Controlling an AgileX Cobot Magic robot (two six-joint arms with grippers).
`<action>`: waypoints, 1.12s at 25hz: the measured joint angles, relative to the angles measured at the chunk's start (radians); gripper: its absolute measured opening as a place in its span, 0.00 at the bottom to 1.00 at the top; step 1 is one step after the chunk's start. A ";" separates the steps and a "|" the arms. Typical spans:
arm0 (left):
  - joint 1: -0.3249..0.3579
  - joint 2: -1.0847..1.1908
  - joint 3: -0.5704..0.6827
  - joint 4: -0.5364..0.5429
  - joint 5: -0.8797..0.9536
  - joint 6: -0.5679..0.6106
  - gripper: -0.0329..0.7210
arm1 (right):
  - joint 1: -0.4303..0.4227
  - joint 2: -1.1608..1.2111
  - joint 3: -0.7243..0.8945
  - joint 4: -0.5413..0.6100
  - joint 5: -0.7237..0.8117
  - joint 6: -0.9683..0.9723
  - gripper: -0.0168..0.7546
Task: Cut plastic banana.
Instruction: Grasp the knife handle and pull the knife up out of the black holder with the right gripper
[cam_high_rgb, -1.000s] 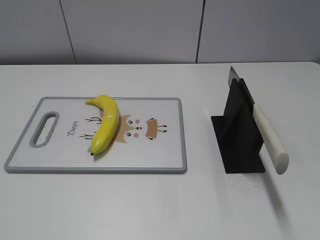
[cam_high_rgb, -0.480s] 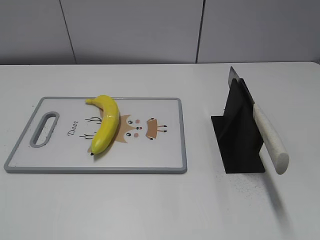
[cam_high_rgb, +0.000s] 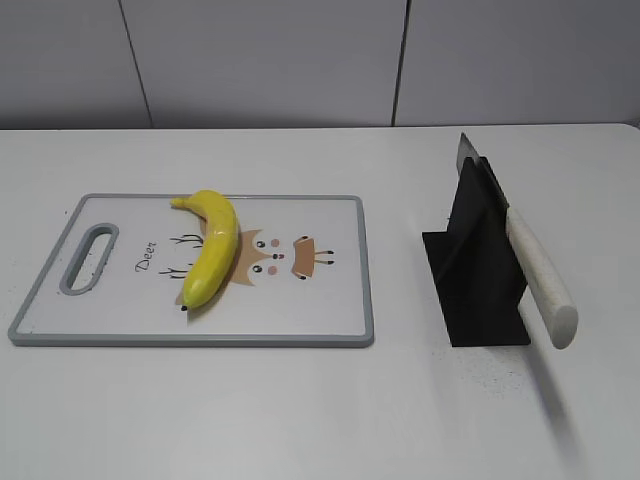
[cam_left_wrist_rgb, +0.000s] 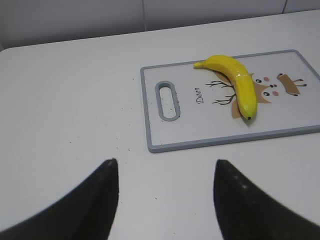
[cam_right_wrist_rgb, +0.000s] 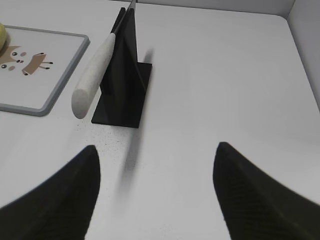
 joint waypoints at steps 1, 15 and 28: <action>0.000 0.000 0.000 0.000 0.000 0.000 0.82 | 0.000 0.000 0.000 0.000 0.000 0.000 0.74; 0.000 0.000 0.000 0.000 0.000 0.000 0.82 | 0.000 0.146 -0.044 0.096 0.040 0.060 0.74; 0.000 0.000 0.000 0.000 0.000 0.000 0.82 | 0.000 0.688 -0.402 0.088 0.245 0.117 0.65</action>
